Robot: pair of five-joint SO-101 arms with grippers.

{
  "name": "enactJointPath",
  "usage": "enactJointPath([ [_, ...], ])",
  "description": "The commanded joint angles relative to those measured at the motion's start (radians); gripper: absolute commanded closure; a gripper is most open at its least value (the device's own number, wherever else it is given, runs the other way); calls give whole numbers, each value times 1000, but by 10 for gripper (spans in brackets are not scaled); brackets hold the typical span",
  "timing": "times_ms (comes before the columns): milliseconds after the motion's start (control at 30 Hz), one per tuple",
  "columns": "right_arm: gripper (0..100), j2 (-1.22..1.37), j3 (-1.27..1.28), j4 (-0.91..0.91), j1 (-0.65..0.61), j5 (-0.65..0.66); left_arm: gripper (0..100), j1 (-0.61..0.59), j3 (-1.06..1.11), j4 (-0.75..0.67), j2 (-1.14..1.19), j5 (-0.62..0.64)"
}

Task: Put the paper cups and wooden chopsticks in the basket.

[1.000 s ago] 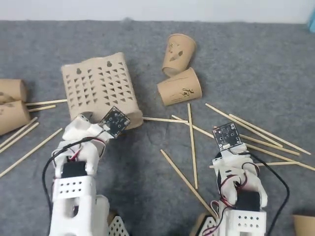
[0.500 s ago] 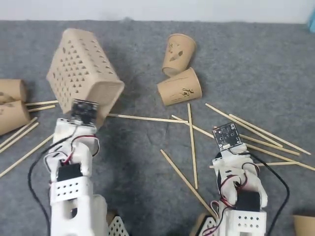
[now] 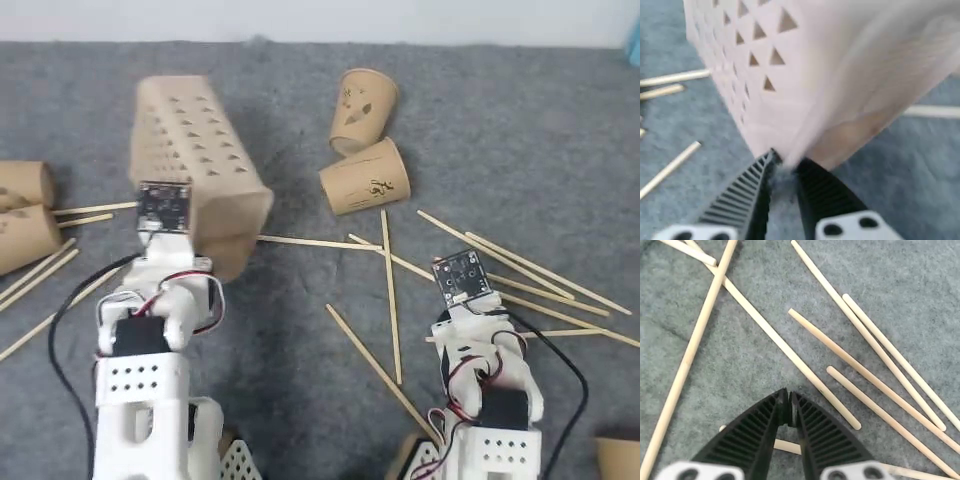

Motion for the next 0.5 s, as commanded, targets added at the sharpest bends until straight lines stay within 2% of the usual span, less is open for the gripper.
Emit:
enactJointPath([
  [0, 986, -16, 11, -8, 4, 18, 911, 63, -45, 31, -14, 5],
  [133, 986, -16, 11, -8, 4, 18, 748, 74, -47, 94, -14, 8],
  [200, 986, -16, 11, -8, 4, 18, 707, 74, -47, 100, -14, 8],
  [467, 986, -16, 11, -8, 4, 18, 706, 57, -99, 127, -72, 2],
])
